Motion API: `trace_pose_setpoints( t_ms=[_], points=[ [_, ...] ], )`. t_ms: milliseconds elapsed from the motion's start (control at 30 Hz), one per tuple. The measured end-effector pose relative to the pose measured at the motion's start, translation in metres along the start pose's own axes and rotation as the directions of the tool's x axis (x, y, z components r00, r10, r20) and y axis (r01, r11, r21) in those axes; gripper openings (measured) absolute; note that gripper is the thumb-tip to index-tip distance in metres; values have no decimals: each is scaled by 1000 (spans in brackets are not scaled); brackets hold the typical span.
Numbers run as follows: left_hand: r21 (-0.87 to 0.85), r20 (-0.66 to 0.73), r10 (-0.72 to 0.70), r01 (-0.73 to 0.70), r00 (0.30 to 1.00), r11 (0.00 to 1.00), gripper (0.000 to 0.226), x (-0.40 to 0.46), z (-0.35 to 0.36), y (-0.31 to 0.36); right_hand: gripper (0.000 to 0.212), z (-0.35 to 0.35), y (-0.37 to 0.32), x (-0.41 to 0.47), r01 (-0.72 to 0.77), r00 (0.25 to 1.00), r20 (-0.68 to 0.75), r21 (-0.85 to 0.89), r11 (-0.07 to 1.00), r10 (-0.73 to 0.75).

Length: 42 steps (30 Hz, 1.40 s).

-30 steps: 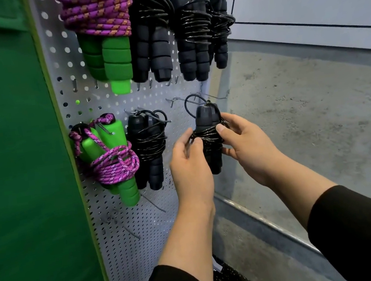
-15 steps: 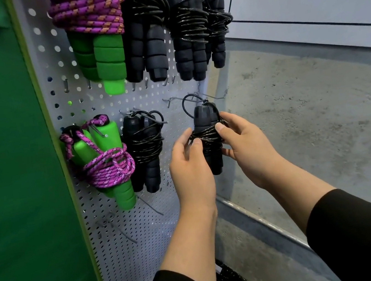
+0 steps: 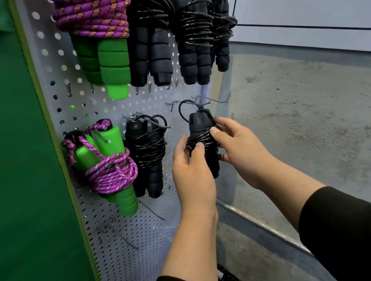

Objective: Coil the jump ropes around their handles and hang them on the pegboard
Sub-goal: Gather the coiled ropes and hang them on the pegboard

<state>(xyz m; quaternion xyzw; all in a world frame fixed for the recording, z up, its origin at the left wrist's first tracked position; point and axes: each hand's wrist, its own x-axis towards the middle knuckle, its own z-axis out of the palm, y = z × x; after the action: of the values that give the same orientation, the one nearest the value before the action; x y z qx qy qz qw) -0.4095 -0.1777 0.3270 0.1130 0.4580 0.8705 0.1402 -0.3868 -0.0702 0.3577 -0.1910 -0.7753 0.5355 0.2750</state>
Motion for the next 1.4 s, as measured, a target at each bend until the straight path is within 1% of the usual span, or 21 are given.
trace_pose_setpoints(
  t_ms=[67,200,267,433,533,600,667,767,833,900,1067,1167,1200,1233,1300,1400],
  points=[
    [43,8,-25,24,1000,999,41,4,-4,-5,48,4,5,3,-16,999,30,-35,999,17],
    [123,-10,-41,42,999,992,37,11,-10,-11,45,15,16,7,-27,998,49,-105,994,32],
    [129,-42,-28,34,999,991,41,12,-13,-11,47,21,19,9,-31,998,44,-98,995,35],
    [160,-74,5,7,997,987,63,16,-15,-11,49,34,24,15,-31,999,38,-66,997,33],
    [151,-99,28,-13,995,988,58,18,-15,-13,53,39,27,19,-32,999,39,-48,998,34],
    [156,-120,47,-28,992,987,59,20,-15,-19,61,41,29,20,-43,999,27,-27,999,43],
    [152,-128,27,-7,991,988,61,18,-14,-20,66,42,31,20,-52,998,21,2,999,52],
    [157,-146,-18,41,989,987,62,15,-13,-18,60,41,35,18,-64,998,20,33,997,63],
    [142,-135,-62,81,989,986,64,13,-13,-18,53,40,37,16,-66,997,30,50,997,64],
    [125,-152,-98,118,983,985,60,12,-15,-16,50,38,40,15,-76,997,40,74,994,73],
    [42,-171,-233,243,957,969,41,11,-16,-16,54,29,41,9,-99,994,42,63,993,96],
    [7,-171,-374,381,911,925,15,3,-17,-19,53,22,49,-4,-119,993,-12,17,993,119],
    [-5,-144,-428,432,892,902,14,1,-17,-20,53,19,54,-8,-127,991,-38,12,992,128],
    [14,-109,-470,474,876,880,15,-5,-16,-23,52,14,64,-19,-151,986,-68,10,988,151],
    [84,-48,-484,487,874,869,15,-6,-14,-27,50,9,80,-37,-183,979,-98,-9,983,181],
    [282,-11,-476,459,880,843,15,-21,-12,-43,48,-6,114,-83,-248,963,-121,-41,968,242]
  ],
)
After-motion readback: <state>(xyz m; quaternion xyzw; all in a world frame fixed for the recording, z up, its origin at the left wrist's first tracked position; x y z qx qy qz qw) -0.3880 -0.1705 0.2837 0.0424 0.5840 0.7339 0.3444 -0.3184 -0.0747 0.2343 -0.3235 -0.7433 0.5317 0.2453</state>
